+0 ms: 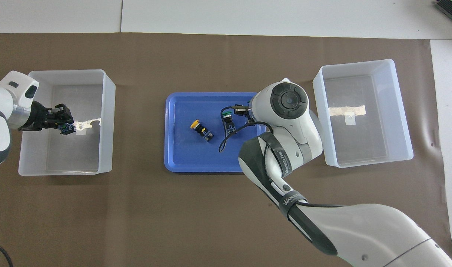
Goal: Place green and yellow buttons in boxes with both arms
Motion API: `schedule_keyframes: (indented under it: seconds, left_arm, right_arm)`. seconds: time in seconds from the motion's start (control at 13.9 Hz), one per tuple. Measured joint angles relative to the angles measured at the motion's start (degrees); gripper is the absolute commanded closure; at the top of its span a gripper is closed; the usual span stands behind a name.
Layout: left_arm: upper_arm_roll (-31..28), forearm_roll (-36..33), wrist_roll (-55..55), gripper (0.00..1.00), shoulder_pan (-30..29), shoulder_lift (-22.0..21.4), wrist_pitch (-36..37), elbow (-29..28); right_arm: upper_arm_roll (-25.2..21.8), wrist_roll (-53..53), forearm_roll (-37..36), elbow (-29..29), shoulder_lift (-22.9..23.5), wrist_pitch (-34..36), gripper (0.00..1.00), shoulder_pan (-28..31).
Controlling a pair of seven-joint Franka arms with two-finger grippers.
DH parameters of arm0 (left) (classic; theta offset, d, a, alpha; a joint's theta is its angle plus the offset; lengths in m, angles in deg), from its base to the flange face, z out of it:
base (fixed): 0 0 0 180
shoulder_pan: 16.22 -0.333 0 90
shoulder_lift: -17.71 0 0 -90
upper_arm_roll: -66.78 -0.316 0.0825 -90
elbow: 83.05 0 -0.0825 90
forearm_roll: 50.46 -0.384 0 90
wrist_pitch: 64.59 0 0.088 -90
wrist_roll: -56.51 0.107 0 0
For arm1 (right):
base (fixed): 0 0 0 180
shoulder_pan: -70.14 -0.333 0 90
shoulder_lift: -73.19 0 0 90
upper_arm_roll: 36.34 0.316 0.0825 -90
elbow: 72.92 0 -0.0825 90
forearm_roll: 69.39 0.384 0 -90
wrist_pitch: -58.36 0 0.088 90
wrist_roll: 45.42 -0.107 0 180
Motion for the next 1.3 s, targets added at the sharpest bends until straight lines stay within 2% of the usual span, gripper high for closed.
schedule_keyframes:
  seconds: [0.14,0.22,0.29,0.36,0.72,0.94,1.08,1.3]
  left_arm:
    - [0.0,0.0,0.9,0.99,0.0,0.0,-1.9,-2.9]
    - [0.0,0.0,1.1,0.69,-0.1,-0.1,-2.4,-3.9]
    - [0.0,0.0,1.5,0.19,-0.1,-0.1,-3.2,-4.9]
    - [0.0,0.0,2.2,0.00,-0.2,-0.1,-3.8,-5.7]
    - [0.3,0.0,2.9,0.00,-0.2,-1.1,-2.6,-3.6]
    - [0.8,0.0,1.2,0.00,0.7,-2.1,7.6,4.8]
    - [1.1,0.0,-6.6,0.00,4.1,-2.2,11.7,9.4]
    - [1.4,0.0,-23.5,0.00,11.2,-2.1,11.8,10.4]
  right_arm:
    - [-0.1,2.7,-0.3,0.0,-4.1,3.9,1.00,3.7]
    - [-0.1,5.6,-0.3,0.0,-5.6,5.5,1.00,6.1]
    - [-0.2,9.1,-0.4,0.0,-6.5,6.5,1.00,8.8]
    - [-0.2,13.0,-0.4,0.0,-6.9,6.9,1.00,11.4]
    - [-0.3,27.8,-0.3,0.7,-5.5,6.6,1.00,20.9]
    - [-0.2,30.3,-0.3,0.8,-2.9,4.3,1.00,22.9]
    - [-0.3,31.9,-0.3,0.8,-1.1,1.8,1.00,24.1]
    - [-0.3,32.9,-0.4,0.9,0.8,-0.8,1.00,25.6]
